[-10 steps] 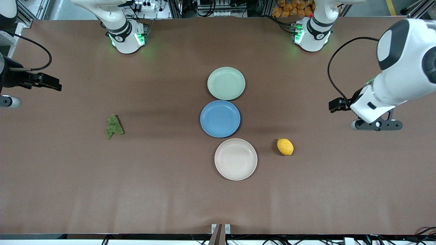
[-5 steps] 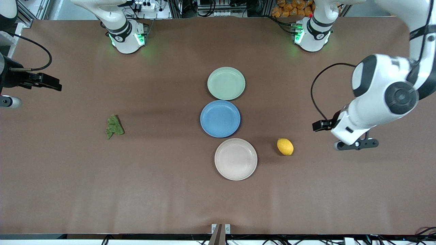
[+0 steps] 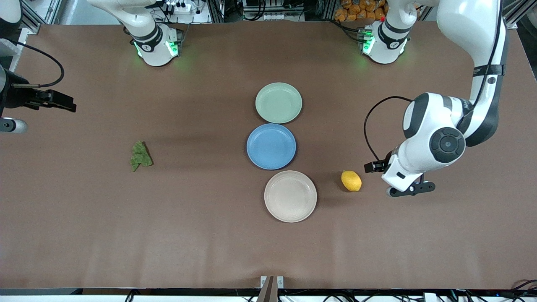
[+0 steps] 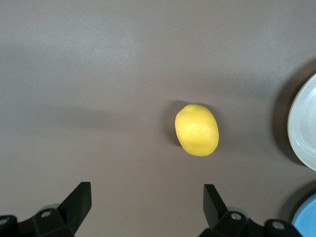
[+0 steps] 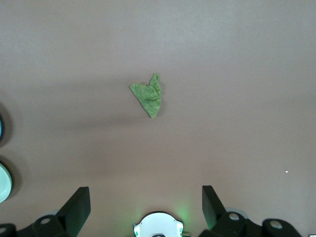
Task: Place lemon and lettuce in plates
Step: 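Move the left gripper toward the yellow lemon while the right gripper reaches the lettuce, then lower the right gripper onto the green lettuce and close on it, then carry the lettuce to the green plate while the left gripper grasps the lemon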
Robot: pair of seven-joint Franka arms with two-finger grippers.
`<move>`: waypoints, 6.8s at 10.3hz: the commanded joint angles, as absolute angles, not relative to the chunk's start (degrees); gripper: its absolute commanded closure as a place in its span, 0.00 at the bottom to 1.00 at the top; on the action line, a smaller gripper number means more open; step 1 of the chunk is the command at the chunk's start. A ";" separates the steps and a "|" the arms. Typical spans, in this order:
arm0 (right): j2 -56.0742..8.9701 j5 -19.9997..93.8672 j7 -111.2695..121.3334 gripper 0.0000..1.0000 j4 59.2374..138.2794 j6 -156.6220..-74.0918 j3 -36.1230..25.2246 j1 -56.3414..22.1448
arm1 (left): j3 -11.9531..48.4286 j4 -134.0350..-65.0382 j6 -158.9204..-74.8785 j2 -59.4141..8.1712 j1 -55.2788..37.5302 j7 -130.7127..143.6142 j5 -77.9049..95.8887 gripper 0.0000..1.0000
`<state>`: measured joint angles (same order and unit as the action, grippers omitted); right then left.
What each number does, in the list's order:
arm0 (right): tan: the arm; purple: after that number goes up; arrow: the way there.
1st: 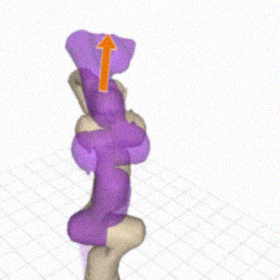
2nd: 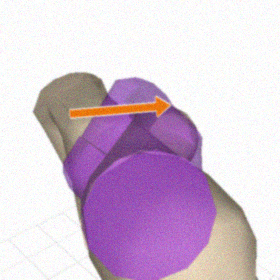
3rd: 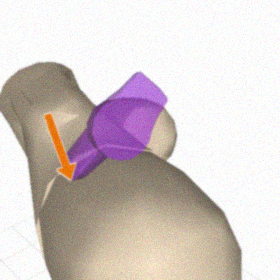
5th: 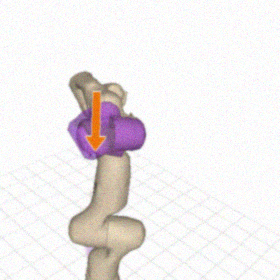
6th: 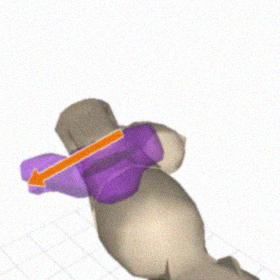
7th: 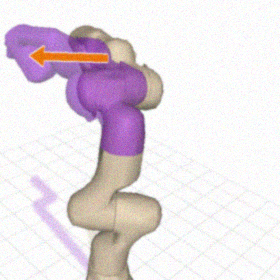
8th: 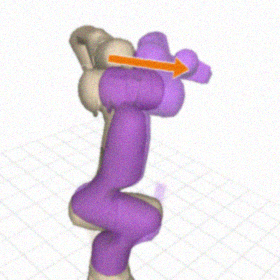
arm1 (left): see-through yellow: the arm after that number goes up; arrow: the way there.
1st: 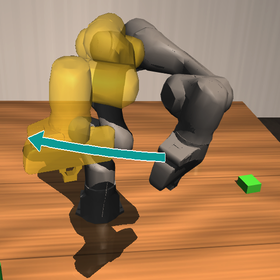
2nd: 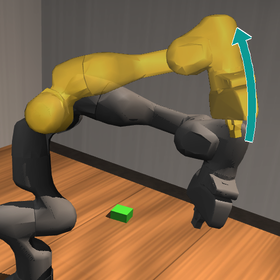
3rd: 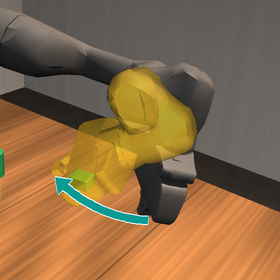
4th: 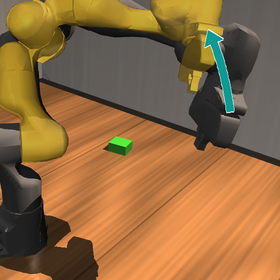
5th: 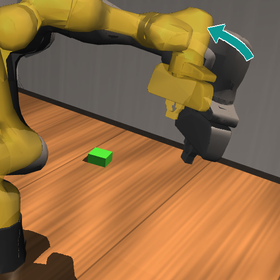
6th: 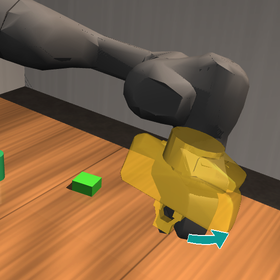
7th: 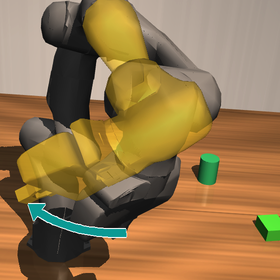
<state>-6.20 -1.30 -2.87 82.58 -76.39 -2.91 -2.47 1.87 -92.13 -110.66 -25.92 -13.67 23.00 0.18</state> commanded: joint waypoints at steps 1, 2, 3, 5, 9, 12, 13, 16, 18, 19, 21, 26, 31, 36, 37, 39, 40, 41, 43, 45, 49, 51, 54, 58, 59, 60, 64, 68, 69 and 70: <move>-5.97 -1.23 -1.93 0.00 84.54 -78.21 -2.55 -2.11 | 1.58 -91.32 -111.53 -26.45 -14.15 24.26 1.32 0.00; -5.98 -1.23 -1.93 0.00 86.73 -81.01 -2.55 -2.20 | 1.58 -91.32 -111.79 -26.89 -14.24 24.26 1.32 0.00; -5.98 0.77 -1.85 0.00 88.58 -83.12 -2.55 -2.20 | 1.58 -91.32 -112.06 -26.89 -14.33 24.26 1.32 0.00; -6.06 2.28 -1.32 0.00 93.05 -88.12 -2.64 -1.93 | 1.58 -91.32 -112.41 -27.42 -14.33 24.26 1.32 0.00; -10.18 1.85 4.48 0.00 100.63 -98.86 -2.72 -0.62 | 1.67 -91.14 -114.08 -29.17 -14.68 25.13 1.41 0.00; -15.72 1.41 4.57 0.00 101.59 -104.04 -2.72 -0.44 | 1.67 -91.06 -114.96 -30.32 -14.85 25.31 1.58 0.00; -16.17 1.41 4.57 0.00 103.86 -107.63 -2.81 -0.53 | 1.67 -90.97 -115.66 -30.84 -14.85 25.92 1.58 0.00; -19.15 0.44 4.57 0.00 110.02 -118.71 -2.81 -0.26 | 1.67 -90.97 -116.54 -31.37 -14.85 26.54 1.76 0.00; -21.34 0.09 4.66 0.00 110.92 -121.28 -2.81 -0.18 | 1.67 -90.88 -116.54 -31.90 -15.55 27.85 1.76 0.00; -22.23 0.09 4.57 0.00 111.27 -122.33 -2.81 0.00 | 1.58 -90.97 -116.63 -31.90 -15.64 28.04 1.76 0.00; -23.29 0.09 4.57 0.00 114.68 -128.02 -2.81 0.26 | 1.58 -90.97 -116.54 -31.90 -15.64 28.12 1.76 0.00; -26.80 0.79 4.31 0.00 120.94 -140.70 -2.64 0.61 | 1.58 -90.97 -116.63 -31.99 -15.82 28.13 1.76 0.00; -28.30 1.05 3.60 0.01 121.03 -140.98 -2.55 0.53 | 1.58 -90.88 -116.54 -31.29 -16.17 28.04 1.32 0.00; -28.65 1.05 1.60 0.61 120.85 -140.71 -2.55 0.00 | 1.58 -90.88 -116.54 -31.64 -16.87 28.13 1.41 0.00; -28.65 1.05 -1.20 0.73 120.59 -140.10 -2.37 -0.44 | 1.58 -90.88 -116.54 -31.73 -16.79 28.13 1.49 0.00; -28.65 1.05 -6.13 0.81 120.41 -139.75 -2.37 -2.37 | 1.58 -90.88 -116.54 -31.82 -16.44 28.13 1.49 0.00; -28.57 1.05 -6.76 0.88 120.24 -139.22 -2.37 -2.81 | 1.58 -90.88 -116.54 -31.82 -16.44 28.13 1.49 0.00; -28.48 1.05 -6.68 0.94 119.97 -138.87 -2.37 -2.81 | 1.58 -90.88 -116.54 -31.82 -16.44 28.13 1.49 0.00; -28.21 1.05 -5.98 1.00 117.79 -135.73 -2.37 -2.37 | 1.58 -90.88 -116.54 -31.90 -16.44 28.13 1.49 0.00; -28.30 0.97 -5.71 1.00 111.74 -125.04 -2.46 -2.11 | 1.58 -90.88 -116.54 -32.17 -16.44 28.13 1.49 0.00; -27.95 1.05 -5.63 1.00 105.75 -115.34 -2.29 -2.20 | 1.49 -90.88 -117.50 -33.04 -16.87 28.21 1.49 0.00; -27.95 1.14 -5.63 1.00 102.41 -109.71 -1.94 -2.55 | 1.58 -90.88 -119.96 -35.06 -17.05 32.84 1.49 0.00; -27.69 3.14 -5.54 1.00 100.73 -105.74 1.39 -2.29 | 1.50 -91.14 -123.92 -37.70 -18.01 35.33 1.41 0.00; -27.60 8.17 -5.10 1.00 98.97 -102.66 5.35 -3.07 | 1.50 -91.23 -125.51 -40.51 -18.11 35.51 1.32 0.00; -27.60 8.70 -5.18 1.00 98.96 -101.79 7.45 -3.16 | 1.49 -91.23 -125.51 -40.95 -18.11 35.51 1.14 0.00; -27.60 9.48 -5.19 1.00 98.96 -100.56 9.99 -3.16 | 1.49 -91.23 -125.51 -41.13 -18.19 35.51 0.97 0.00; -27.86 10.97 -6.41 1.00 99.05 -98.88 15.73 -8.41 | 1.49 -91.32 -125.51 -41.31 -18.54 36.38 1.05 0.00; -28.30 16.77 -11.25 1.00 98.61 -99.75 15.73 -18.35 | 1.49 -91.41 -125.51 -41.40 -18.54 37.35 0.97 0.79; -28.74 18.61 -11.16 1.00 98.61 -100.19 15.65 -20.72 | 1.49 -91.41 -125.51 -41.40 -18.54 37.61 0.97 0.80; -29.09 19.15 -11.68 1.00 98.61 -101.41 15.64 -23.18 | 1.49 -91.23 -125.51 -41.14 -18.46 37.62 0.97 0.80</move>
<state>-27.94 17.38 -10.73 99.57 -100.66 15.86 -20.69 1.92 -91.50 -124.85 -41.07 -18.04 36.40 0.40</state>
